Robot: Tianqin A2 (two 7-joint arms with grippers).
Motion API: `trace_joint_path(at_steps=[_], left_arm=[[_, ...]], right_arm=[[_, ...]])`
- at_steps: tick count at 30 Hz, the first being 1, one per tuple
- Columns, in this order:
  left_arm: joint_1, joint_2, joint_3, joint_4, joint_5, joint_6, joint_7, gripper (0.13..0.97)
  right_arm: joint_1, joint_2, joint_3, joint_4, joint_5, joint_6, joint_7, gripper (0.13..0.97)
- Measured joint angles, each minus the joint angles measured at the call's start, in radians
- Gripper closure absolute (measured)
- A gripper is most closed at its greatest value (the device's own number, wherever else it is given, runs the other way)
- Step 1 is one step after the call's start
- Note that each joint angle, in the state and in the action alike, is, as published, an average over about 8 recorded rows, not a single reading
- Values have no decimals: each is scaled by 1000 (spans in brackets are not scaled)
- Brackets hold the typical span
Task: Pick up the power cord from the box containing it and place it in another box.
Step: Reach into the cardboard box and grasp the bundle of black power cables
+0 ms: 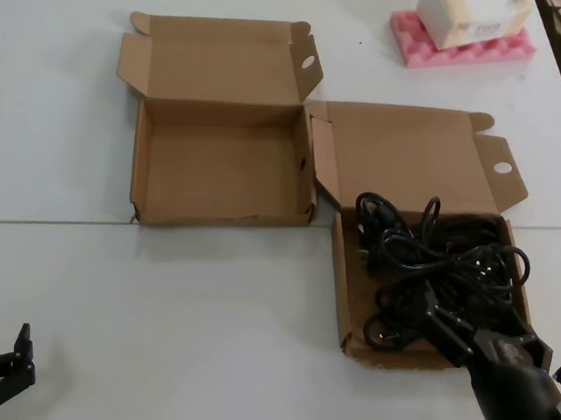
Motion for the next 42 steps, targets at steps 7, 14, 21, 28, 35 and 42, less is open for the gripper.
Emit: trace_joint_path(at_steps=[7,14,21,28,35,42], left_arm=[[0,0,0,0,0,0,0,136],[0,0,0,0,0,0,0,154],[0,0,0,0,0,0,0,221],[0,0,0,0,0,0,0,327],[0,0,0,0,0,0,0,388],[0,0,0,0,0,0,0,568]], right_arm=[[-10,25,-28,34,16,41,0,129],[-5,145,-128,113,105,176,0,129],[66,299,-260,125,168,264,0,129],[175,390,-434,68,97,291,0,129],[238,383,-523,2,-31,294,0,129],[254,328,-507,-71,-169,259,0,141]])
